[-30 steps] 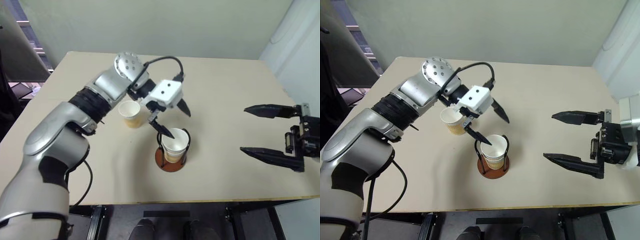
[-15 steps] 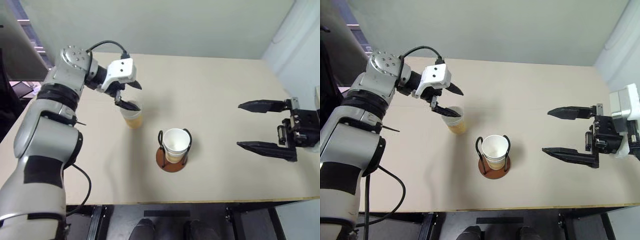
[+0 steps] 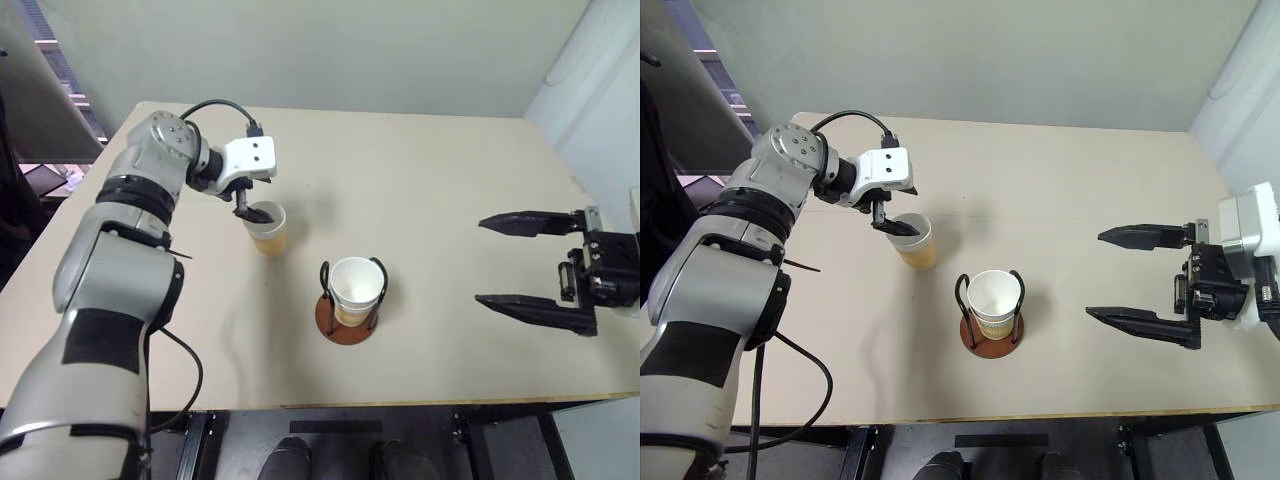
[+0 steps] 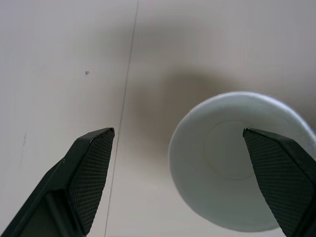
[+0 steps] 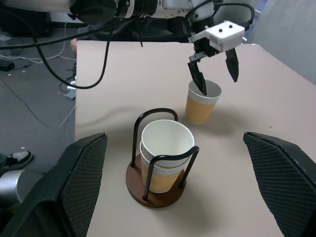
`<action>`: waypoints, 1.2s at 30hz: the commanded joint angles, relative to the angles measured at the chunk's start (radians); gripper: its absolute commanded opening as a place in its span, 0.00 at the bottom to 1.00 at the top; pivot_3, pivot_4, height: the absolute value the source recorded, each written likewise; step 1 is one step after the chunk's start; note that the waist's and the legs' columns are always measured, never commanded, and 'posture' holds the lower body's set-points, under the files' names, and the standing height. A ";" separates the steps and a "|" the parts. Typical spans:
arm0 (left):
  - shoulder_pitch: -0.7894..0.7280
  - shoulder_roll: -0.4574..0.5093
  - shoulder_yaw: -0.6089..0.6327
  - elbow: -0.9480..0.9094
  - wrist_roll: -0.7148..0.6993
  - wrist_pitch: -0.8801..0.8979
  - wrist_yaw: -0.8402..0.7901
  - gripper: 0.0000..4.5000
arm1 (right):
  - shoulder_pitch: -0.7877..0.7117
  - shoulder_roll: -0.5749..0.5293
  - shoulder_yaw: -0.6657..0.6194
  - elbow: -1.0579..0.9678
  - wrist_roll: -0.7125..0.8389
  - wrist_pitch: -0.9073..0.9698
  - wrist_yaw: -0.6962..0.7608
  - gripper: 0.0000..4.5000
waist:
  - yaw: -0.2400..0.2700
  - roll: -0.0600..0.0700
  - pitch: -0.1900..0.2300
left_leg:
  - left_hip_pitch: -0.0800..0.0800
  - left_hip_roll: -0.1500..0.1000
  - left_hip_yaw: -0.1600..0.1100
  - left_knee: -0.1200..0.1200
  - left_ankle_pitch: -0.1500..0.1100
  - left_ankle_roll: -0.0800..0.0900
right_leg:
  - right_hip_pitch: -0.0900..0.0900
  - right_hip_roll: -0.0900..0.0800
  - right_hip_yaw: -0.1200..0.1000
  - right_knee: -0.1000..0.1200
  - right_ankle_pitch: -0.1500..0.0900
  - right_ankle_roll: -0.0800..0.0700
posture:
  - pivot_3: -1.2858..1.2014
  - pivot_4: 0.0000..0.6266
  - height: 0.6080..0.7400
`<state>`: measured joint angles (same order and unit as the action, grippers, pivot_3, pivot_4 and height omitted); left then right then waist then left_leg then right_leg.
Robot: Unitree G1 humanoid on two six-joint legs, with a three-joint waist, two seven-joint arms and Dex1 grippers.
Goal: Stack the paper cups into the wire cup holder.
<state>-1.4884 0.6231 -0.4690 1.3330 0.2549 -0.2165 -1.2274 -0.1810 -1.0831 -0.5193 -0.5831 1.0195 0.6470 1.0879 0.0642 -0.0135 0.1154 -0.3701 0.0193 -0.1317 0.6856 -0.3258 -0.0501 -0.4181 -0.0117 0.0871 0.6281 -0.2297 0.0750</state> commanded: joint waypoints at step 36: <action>-0.091 -0.042 0.234 -0.046 -0.008 -0.042 -0.170 0.00 | 0.005 -0.048 -0.099 -0.052 0.065 0.059 -0.069 1.00 | 0.000 0.000 0.000 | -0.007 -0.005 -0.002 0.011 -0.002 0.007 | -0.002 -0.007 -0.001 0.002 -0.001 0.008 | 0.52 0.24 1.00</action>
<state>-1.5103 0.5778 -0.2870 1.3384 0.3080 -0.2322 -1.3281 -0.1594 -1.1155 -0.6068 -0.6351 1.0889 0.7254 1.0169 0.0645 -0.0137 0.1158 -0.3787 0.0090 -0.1320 0.6979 -0.3276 -0.0428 -0.4205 -0.0154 0.0855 0.6292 -0.2310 0.0833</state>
